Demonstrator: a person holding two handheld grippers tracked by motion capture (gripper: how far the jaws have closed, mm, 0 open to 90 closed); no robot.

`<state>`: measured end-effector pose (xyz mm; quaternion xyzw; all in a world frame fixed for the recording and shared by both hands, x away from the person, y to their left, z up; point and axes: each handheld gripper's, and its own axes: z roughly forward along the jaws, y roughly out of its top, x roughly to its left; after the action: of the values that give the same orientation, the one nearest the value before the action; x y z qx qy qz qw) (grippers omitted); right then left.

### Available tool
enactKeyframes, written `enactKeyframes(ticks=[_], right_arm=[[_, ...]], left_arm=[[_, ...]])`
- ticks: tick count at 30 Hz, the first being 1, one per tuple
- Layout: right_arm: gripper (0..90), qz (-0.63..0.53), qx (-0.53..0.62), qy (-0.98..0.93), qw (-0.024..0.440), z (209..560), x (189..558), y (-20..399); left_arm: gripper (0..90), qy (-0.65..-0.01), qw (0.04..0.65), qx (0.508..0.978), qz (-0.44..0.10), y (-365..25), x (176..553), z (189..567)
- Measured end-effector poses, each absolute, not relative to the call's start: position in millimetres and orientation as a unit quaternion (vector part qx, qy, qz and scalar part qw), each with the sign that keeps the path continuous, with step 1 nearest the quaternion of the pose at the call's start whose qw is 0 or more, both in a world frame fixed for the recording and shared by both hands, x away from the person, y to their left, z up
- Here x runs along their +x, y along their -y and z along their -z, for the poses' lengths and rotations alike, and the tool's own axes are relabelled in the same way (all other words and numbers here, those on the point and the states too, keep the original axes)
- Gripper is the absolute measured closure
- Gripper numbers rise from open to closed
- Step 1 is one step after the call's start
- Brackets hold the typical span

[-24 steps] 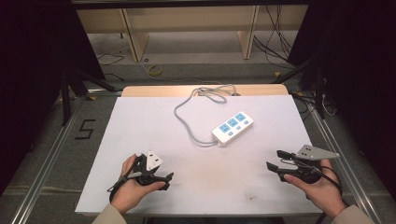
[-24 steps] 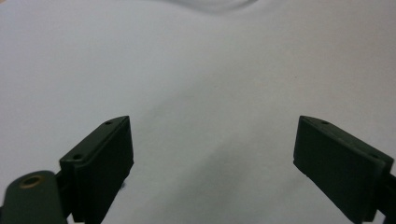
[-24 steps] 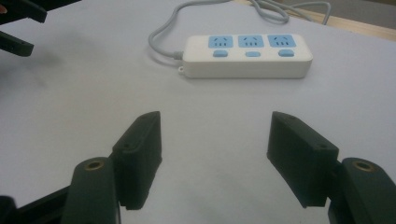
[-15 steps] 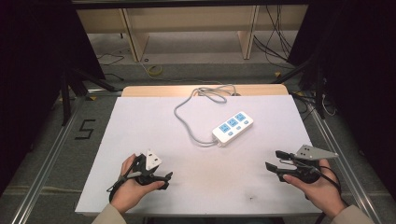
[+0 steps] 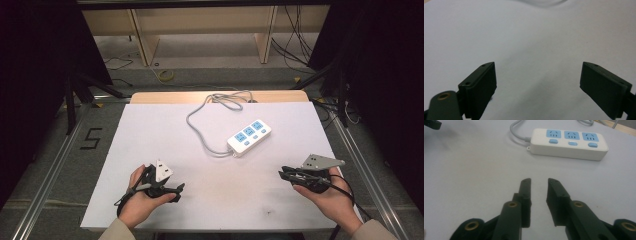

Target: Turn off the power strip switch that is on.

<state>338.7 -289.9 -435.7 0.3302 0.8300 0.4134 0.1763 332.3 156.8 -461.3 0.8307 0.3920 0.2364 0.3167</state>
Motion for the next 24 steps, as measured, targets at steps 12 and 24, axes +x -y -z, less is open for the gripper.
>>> enactKeyframes(ticks=[12,24], right_arm=[[90.0,-0.393,0.333,-0.834,0.196,434.6,346.9,284.9],[90.0,-0.391,0.342,-0.830,0.205,432.1,361.8,277.6]], left_arm=[[13.9,-0.393,0.317,0.829,-0.240,-156.6,332.7,461.1],[13.9,-0.392,0.318,0.829,-0.242,-156.6,332.3,460.7]])
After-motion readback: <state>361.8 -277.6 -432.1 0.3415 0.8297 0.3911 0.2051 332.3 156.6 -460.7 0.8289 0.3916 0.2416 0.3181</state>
